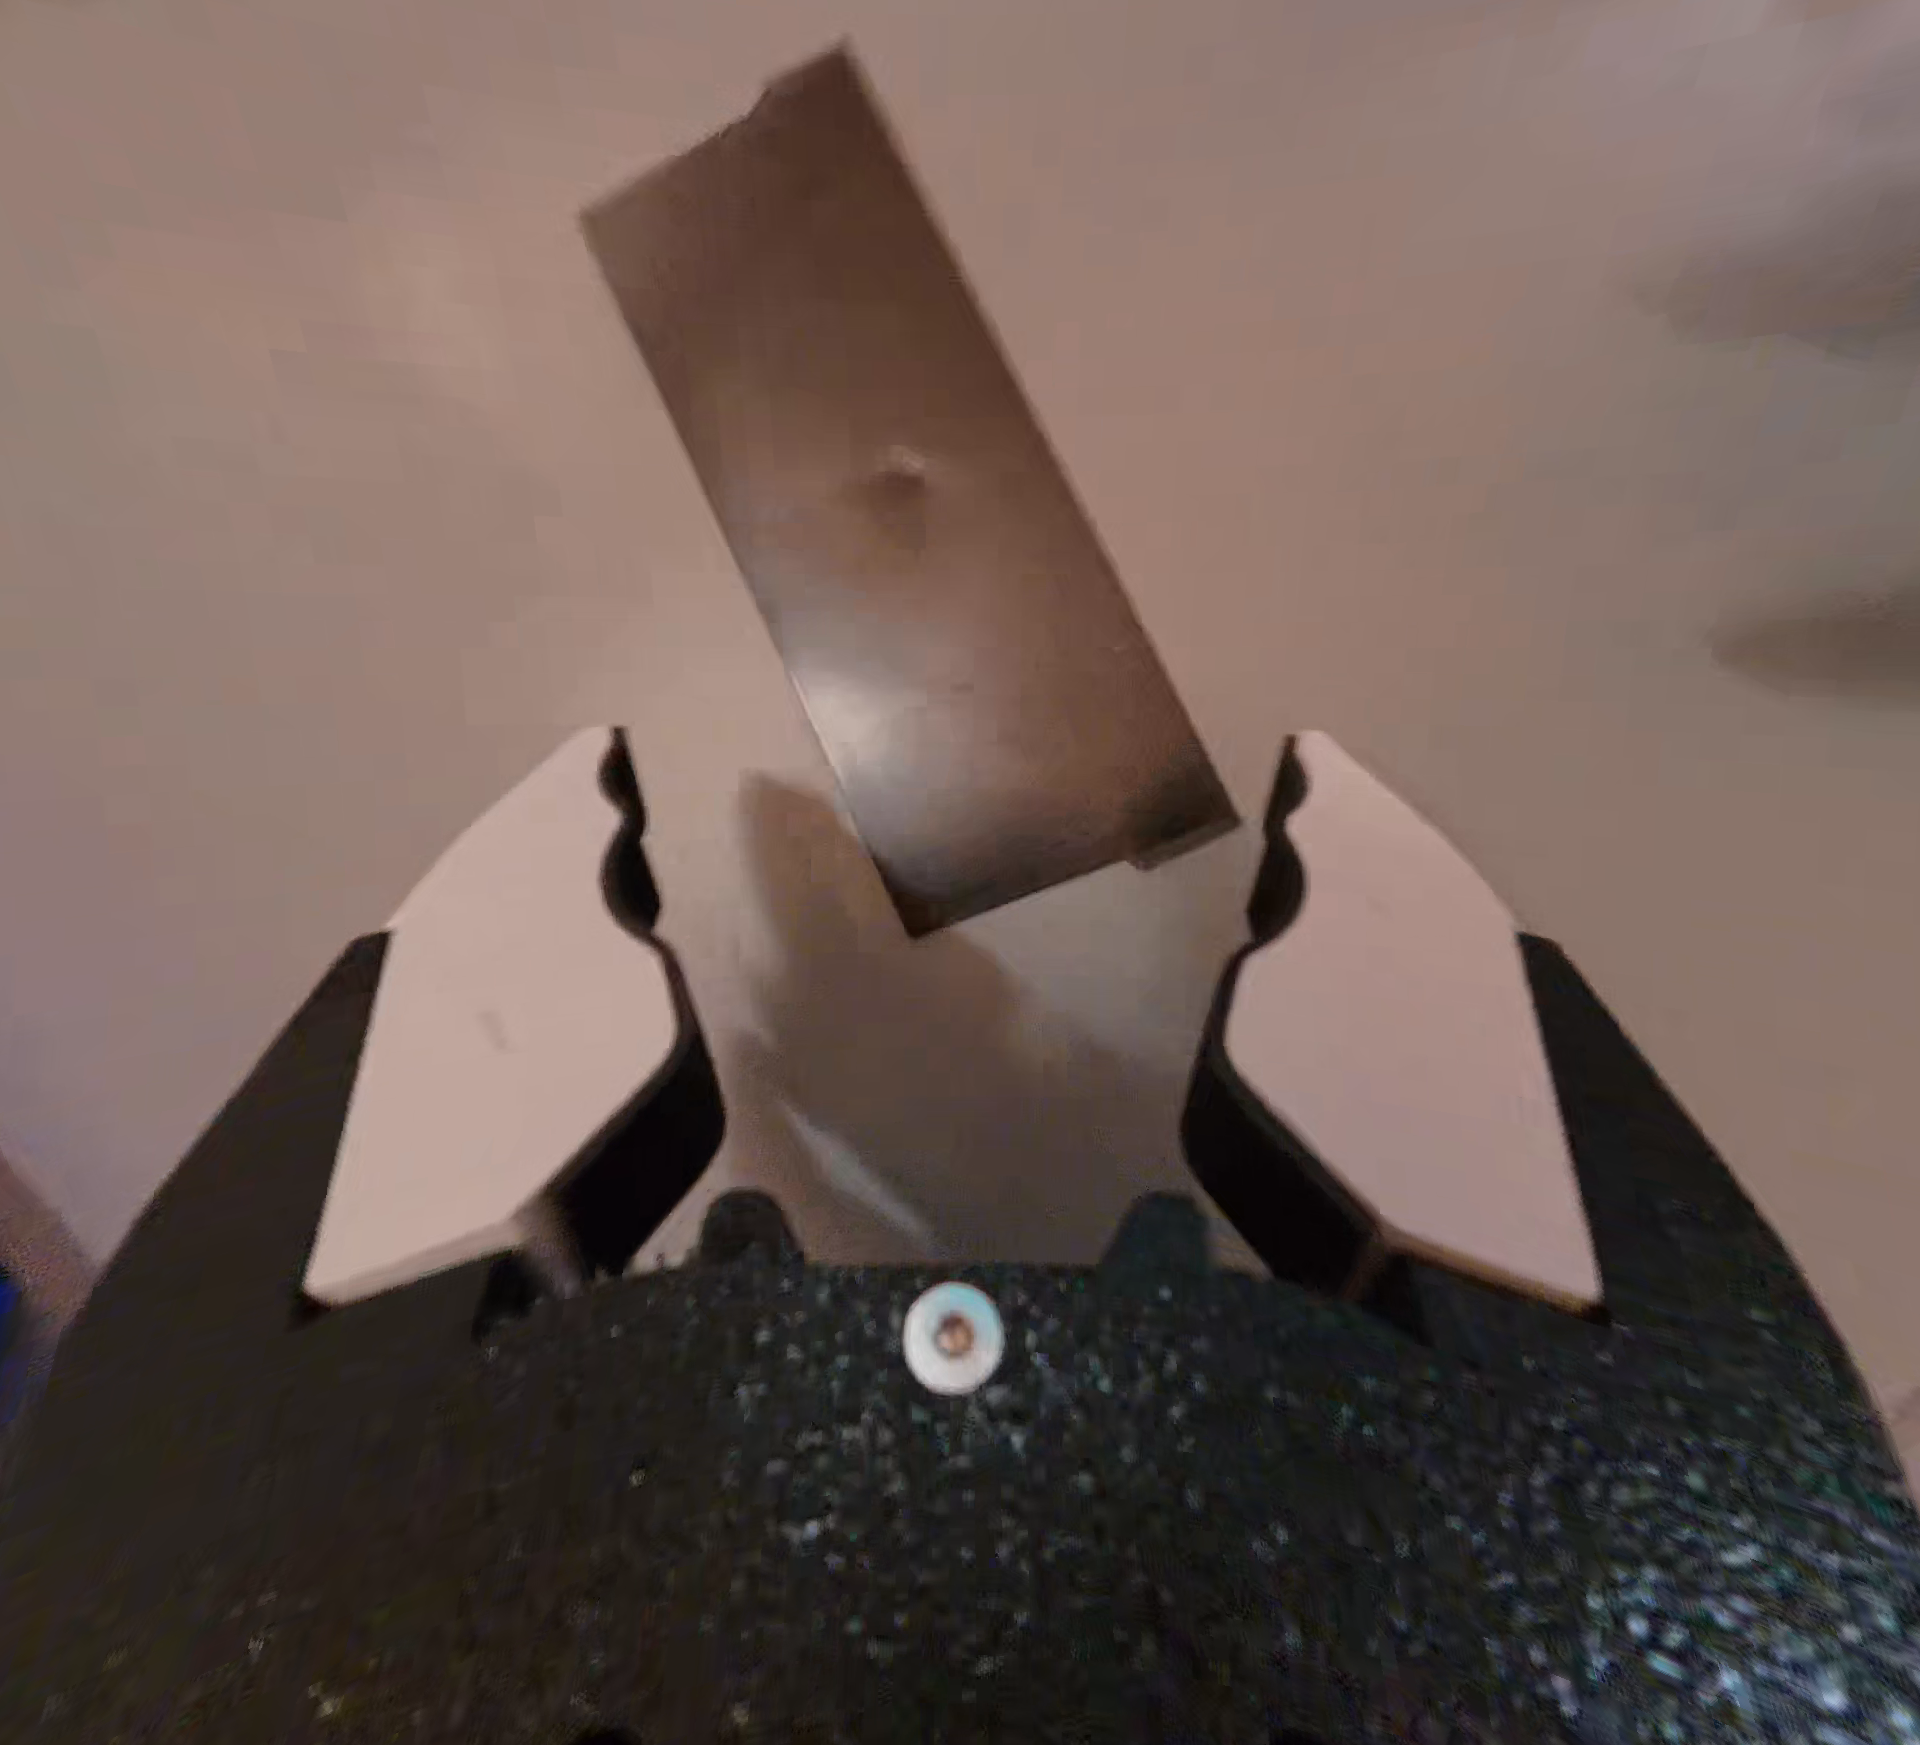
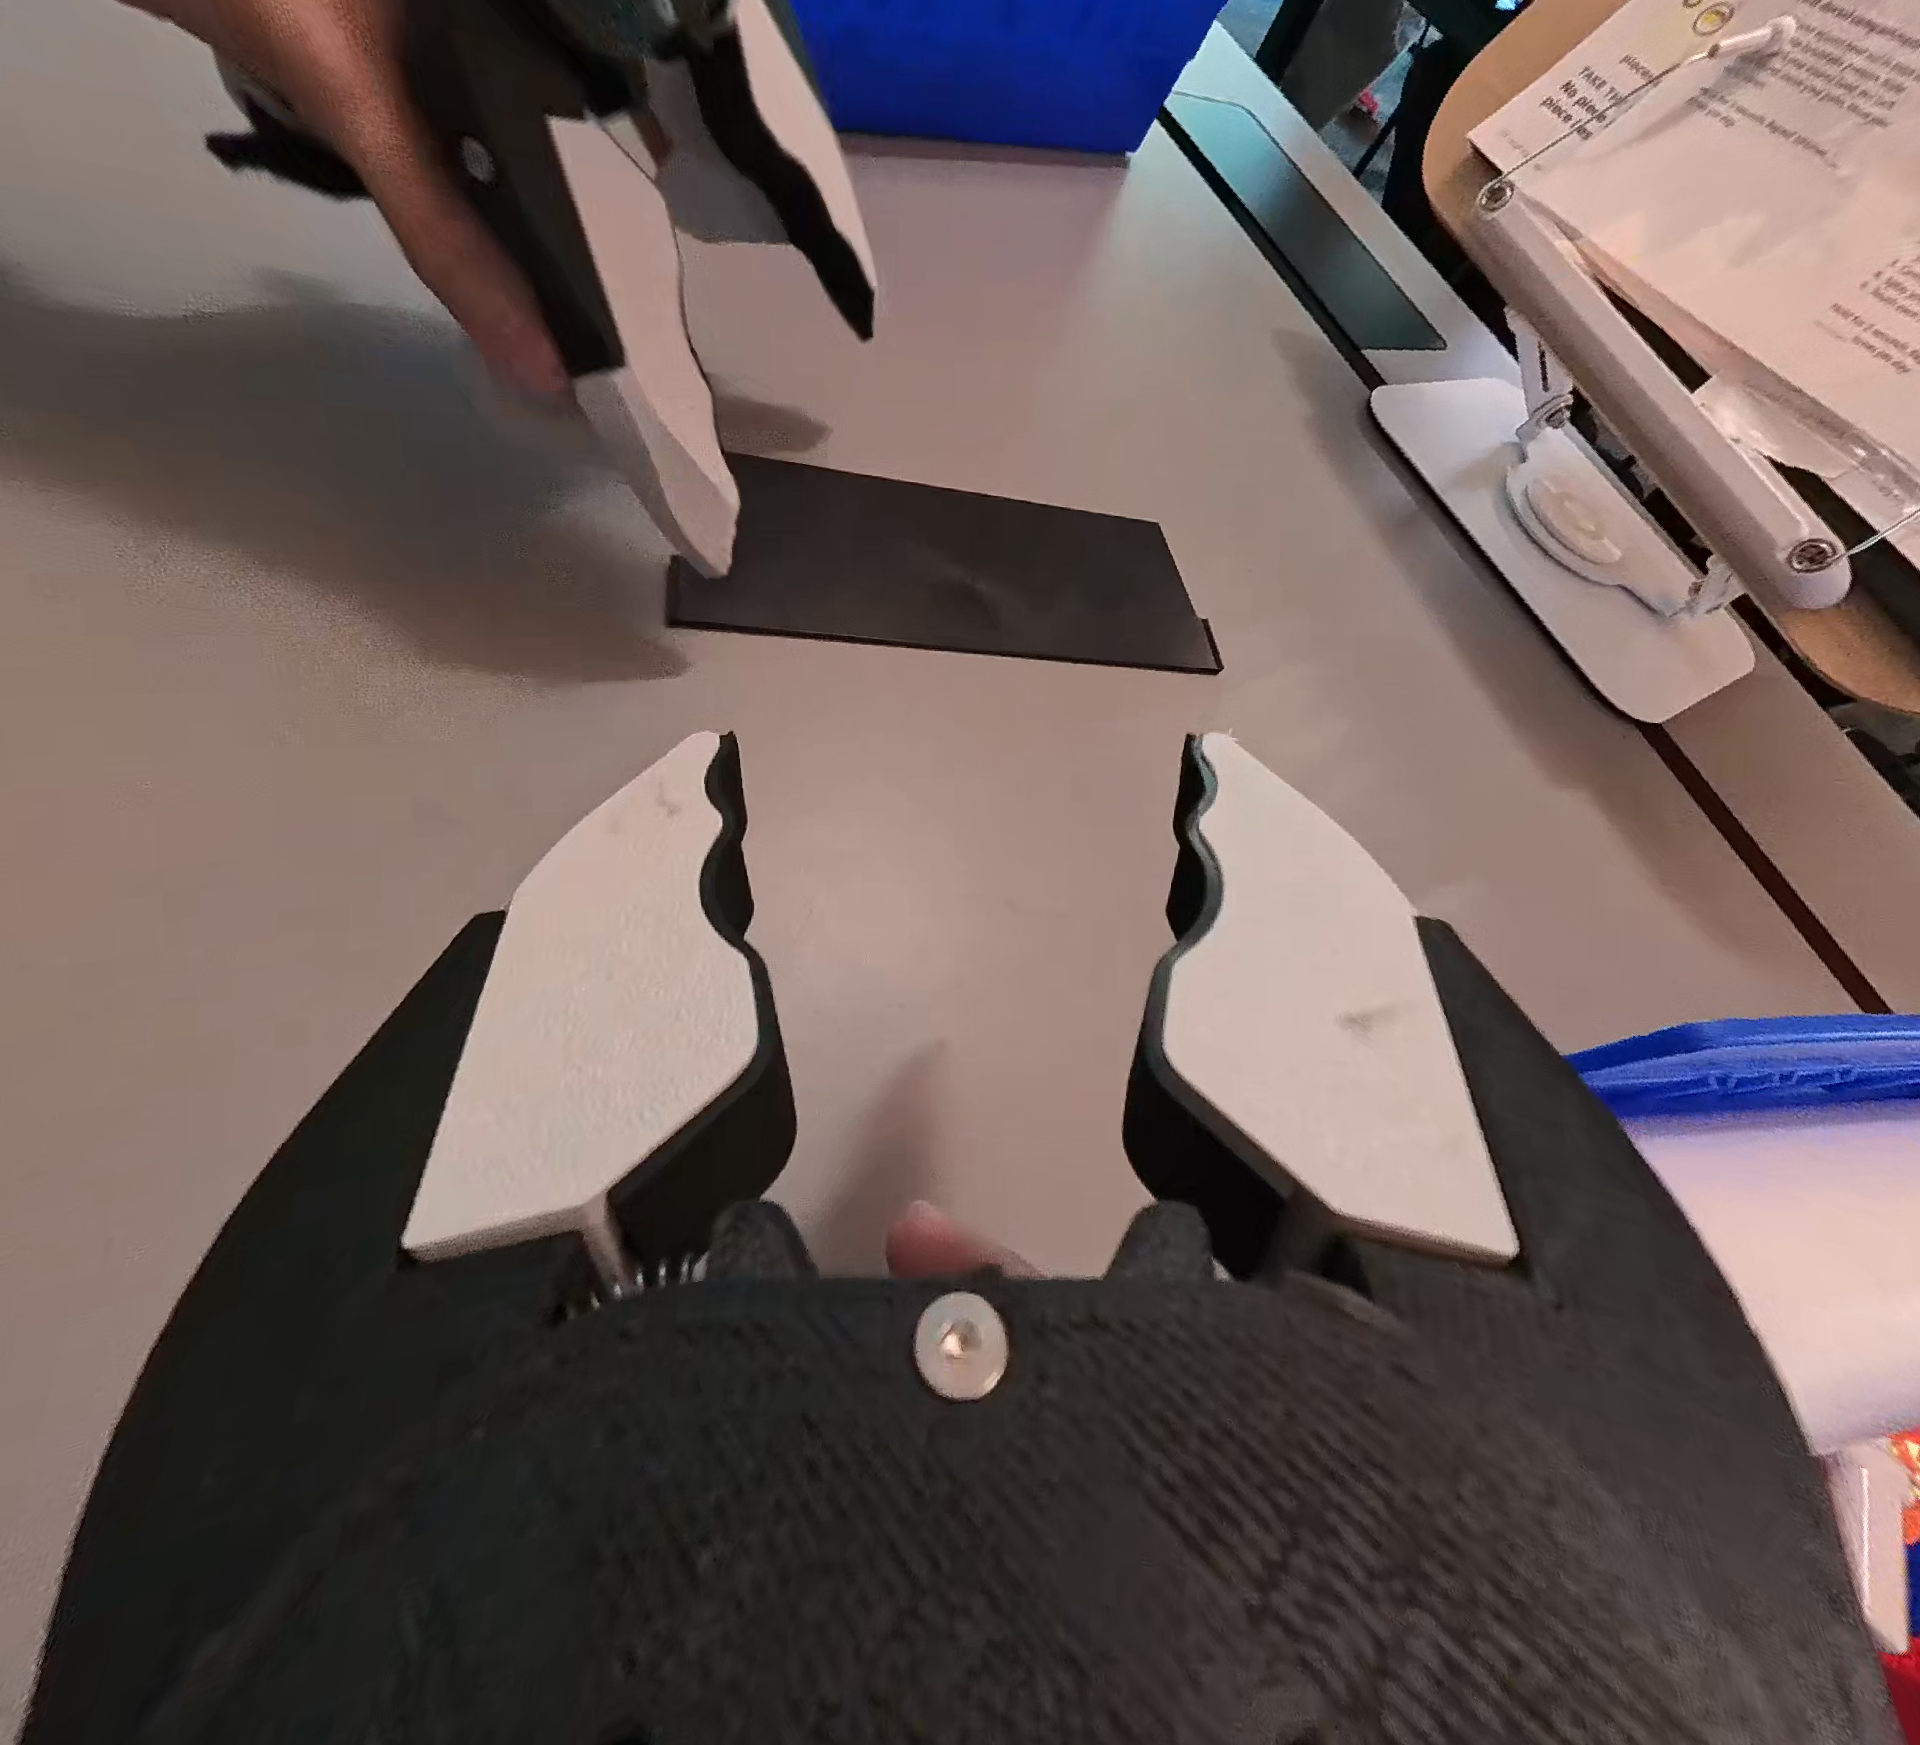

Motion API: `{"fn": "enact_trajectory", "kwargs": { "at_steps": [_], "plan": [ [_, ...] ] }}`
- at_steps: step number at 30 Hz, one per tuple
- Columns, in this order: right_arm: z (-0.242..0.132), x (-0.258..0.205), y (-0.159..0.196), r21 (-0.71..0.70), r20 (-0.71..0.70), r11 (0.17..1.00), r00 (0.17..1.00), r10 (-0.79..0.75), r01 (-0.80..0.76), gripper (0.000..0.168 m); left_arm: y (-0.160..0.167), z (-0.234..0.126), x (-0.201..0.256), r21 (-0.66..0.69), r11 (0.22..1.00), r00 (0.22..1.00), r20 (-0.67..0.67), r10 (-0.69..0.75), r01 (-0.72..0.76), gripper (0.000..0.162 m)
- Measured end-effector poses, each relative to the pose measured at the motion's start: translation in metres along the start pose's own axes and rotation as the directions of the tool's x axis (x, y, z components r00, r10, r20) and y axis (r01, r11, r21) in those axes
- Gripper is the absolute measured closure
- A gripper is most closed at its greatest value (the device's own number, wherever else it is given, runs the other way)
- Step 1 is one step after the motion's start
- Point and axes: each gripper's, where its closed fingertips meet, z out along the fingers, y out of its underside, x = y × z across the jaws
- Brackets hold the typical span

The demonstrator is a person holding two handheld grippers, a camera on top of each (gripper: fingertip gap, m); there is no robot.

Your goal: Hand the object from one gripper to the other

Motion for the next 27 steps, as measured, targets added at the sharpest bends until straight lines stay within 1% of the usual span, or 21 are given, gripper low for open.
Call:
{"fn": "enact_trajectory", "kwargs": {
  "at_steps": [1, 4, 7, 10, 11, 12, 14, 18, 21, 24, 26, 27],
  "plan": [
    [0.0, 0.0, 0.0, 0.0, 0.0, 1.0, 1.0, 0.003, -0.003, 0.088, 0.006, 0.007, 0.0, -0.043, 0.998, 0.998, -0.008, -0.057, 0.056, 0.048],
    [0.0, 0.001, 0.001, 0.002, 0.0, 1.0, 1.0, 0.017, -0.017, 0.088, 0.014, 0.021, 0.01, -0.113, 0.985, 0.99, -0.034, -0.136, 0.131, 0.056],
    [-0.001, 0.002, 0.004, -0.004, 0.002, 1.0, 1.0, 0.024, -0.024, 0.088, 0.017, 0.027, 0.013, -0.156, 0.984, 0.996, 0.031, -0.085, 0.089, 0.057],
    [-0.002, 0.001, 0.006, -0.008, 0.006, 0.999, 0.999, 0.032, -0.032, 0.088, 0.017, 0.026, 0.016, -0.181, 0.98, 0.997, 0.02, -0.078, 0.08, 0.066],
    [-0.002, 0.002, 0.006, -0.008, 0.007, 0.999, 0.999, 0.033, -0.032, 0.088, 0.018, 0.024, 0.012, -0.184, 0.98, 0.997, 0.017, -0.077, 0.079, 0.072],
    [-0.002, 0.001, 0.007, -0.008, 0.007, 0.999, 0.999, 0.032, -0.032, 0.088, 0.019, 0.022, 0.007, -0.187, 0.979, 0.996, 0.018, -0.082, 0.084, 0.083],
    [-0.003, 0.001, 0.007, -0.009, 0.009, 0.999, 0.999, 0.031, -0.031, 0.088, 0.024, 0.019, -0.002, -0.201, 0.977, 0.998, 0.004, -0.069, 0.068, 0.084],
    [-0.002, 0.002, 0.006, -0.001, 0.007, 0.999, 0.999, 0.048, -0.048, 0.088, 0.029, 0.016, -0.004, -0.236, 0.971, 0.999, -0.044, 0.014, -0.024, 0.085],
    [0.0, 0.0, 0.003, 0.008, 0.012, 0.999, 0.999, 0.045, -0.045, 0.088, 0.029, 0.014, -0.004, -0.213, 0.976, 0.996, -0.085, 0.024, -0.042, 0.086],
    [0.005, -0.003, 0.001, 0.013, 0.015, 1.0, 1.0, 0.008, -0.008, 0.088, 0.025, 0.011, -0.002, -0.165, 0.986, 0.983, -0.169, -0.064, 0.035, 0.086],
    [0.01, -0.004, 0.003, -0.007, 0.007, 1.0, 1.0, -0.027, 0.028, 0.087, 0.022, 0.007, -0.001, -0.143, 0.985, 0.963, -0.238, -0.128, 0.096, 0.087],
    [0.012, -0.003, 0.004, -0.02, -0.007, 0.999, 0.999, -0.051, 0.05, 0.086, 0.017, 0.003, 0.0, -0.11, 0.986, 0.944, -0.29, -0.156, 0.129, 0.089]
  ]
}}
